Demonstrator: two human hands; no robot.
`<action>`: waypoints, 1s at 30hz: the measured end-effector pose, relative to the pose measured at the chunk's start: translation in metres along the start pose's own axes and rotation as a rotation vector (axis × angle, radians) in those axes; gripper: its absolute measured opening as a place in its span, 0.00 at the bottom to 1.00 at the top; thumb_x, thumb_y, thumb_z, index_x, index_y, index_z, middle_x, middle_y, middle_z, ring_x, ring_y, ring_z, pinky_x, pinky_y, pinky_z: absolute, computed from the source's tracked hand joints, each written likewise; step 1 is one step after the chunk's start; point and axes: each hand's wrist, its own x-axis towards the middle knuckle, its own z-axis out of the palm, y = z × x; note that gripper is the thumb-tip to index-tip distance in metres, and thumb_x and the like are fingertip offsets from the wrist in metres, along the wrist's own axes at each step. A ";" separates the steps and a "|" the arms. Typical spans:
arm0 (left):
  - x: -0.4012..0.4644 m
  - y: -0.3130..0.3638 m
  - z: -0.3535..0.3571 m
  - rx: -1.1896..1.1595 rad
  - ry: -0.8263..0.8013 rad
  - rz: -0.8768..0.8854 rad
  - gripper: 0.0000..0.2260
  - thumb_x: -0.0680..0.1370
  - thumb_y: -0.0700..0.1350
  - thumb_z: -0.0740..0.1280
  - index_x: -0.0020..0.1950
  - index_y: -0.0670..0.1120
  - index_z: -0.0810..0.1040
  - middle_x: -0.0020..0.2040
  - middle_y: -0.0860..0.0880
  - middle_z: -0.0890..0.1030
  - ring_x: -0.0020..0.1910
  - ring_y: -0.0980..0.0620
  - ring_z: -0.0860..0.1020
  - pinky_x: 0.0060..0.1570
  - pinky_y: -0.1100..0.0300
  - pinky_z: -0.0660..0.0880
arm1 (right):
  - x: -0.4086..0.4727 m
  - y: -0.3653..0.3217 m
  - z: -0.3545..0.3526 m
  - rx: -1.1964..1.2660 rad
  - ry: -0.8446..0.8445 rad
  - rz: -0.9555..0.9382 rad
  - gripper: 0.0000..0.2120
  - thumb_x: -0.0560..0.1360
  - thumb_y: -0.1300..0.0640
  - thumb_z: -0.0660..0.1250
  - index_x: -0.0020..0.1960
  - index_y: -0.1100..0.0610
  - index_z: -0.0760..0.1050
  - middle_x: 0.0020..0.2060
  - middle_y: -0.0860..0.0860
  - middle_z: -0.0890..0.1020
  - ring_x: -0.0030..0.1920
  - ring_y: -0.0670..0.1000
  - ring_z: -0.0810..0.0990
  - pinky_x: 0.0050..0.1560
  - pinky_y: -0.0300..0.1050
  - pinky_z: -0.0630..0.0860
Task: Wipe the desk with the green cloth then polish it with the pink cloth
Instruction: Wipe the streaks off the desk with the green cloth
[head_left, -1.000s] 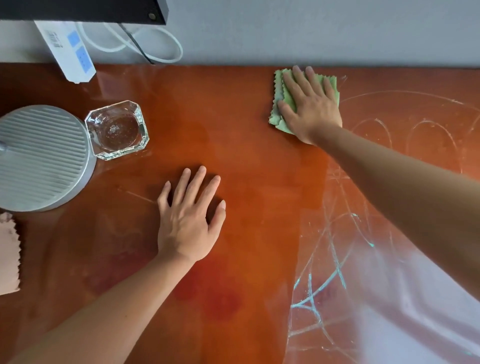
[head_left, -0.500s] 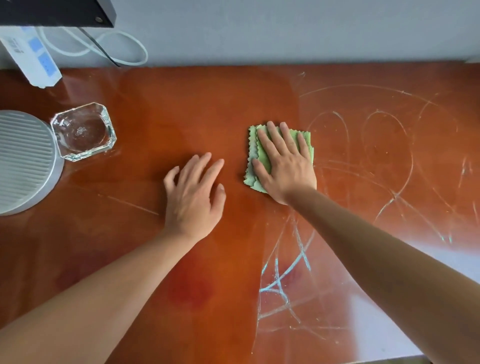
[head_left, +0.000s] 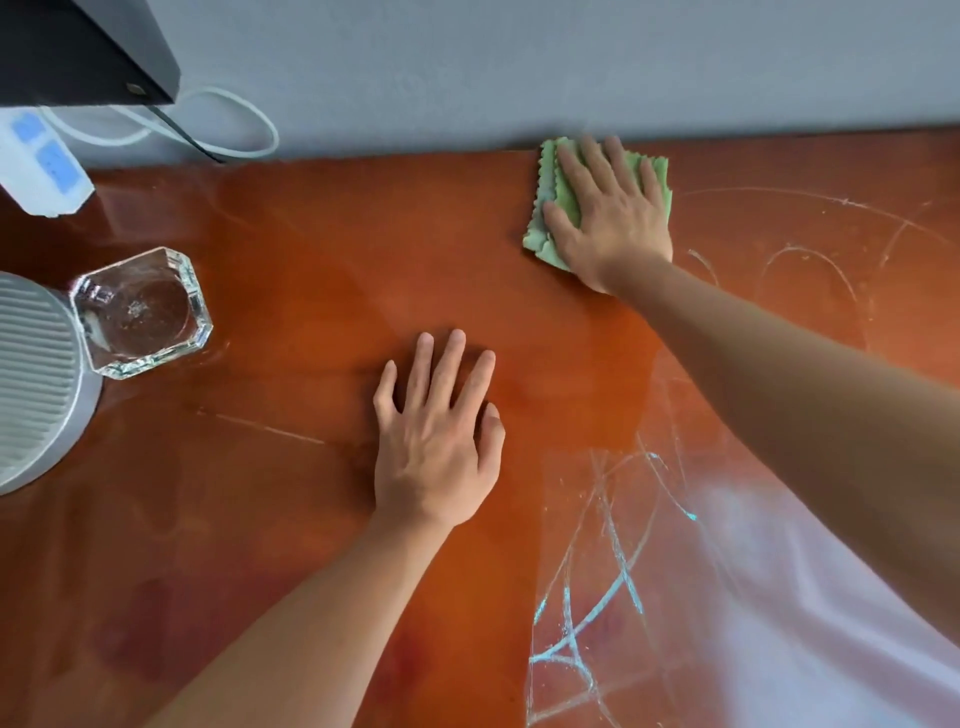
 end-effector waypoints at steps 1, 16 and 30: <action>0.000 0.000 0.000 0.002 -0.003 -0.002 0.23 0.82 0.54 0.55 0.77 0.52 0.69 0.80 0.45 0.64 0.80 0.42 0.60 0.76 0.37 0.57 | 0.005 -0.002 0.000 0.004 0.002 0.005 0.35 0.79 0.36 0.42 0.83 0.48 0.48 0.83 0.48 0.51 0.82 0.52 0.44 0.81 0.57 0.40; -0.001 -0.002 0.007 0.018 0.041 0.009 0.22 0.83 0.55 0.56 0.77 0.52 0.69 0.80 0.46 0.65 0.80 0.42 0.61 0.76 0.38 0.55 | 0.002 -0.011 0.000 -0.027 -0.042 -0.230 0.34 0.80 0.35 0.39 0.83 0.46 0.47 0.83 0.48 0.50 0.82 0.53 0.44 0.81 0.56 0.40; -0.001 -0.001 0.004 0.033 0.045 0.014 0.23 0.83 0.55 0.56 0.77 0.51 0.69 0.79 0.45 0.66 0.79 0.41 0.62 0.76 0.37 0.56 | -0.117 -0.007 0.011 0.003 -0.060 -0.114 0.32 0.83 0.36 0.41 0.83 0.48 0.47 0.83 0.48 0.49 0.82 0.53 0.42 0.81 0.58 0.40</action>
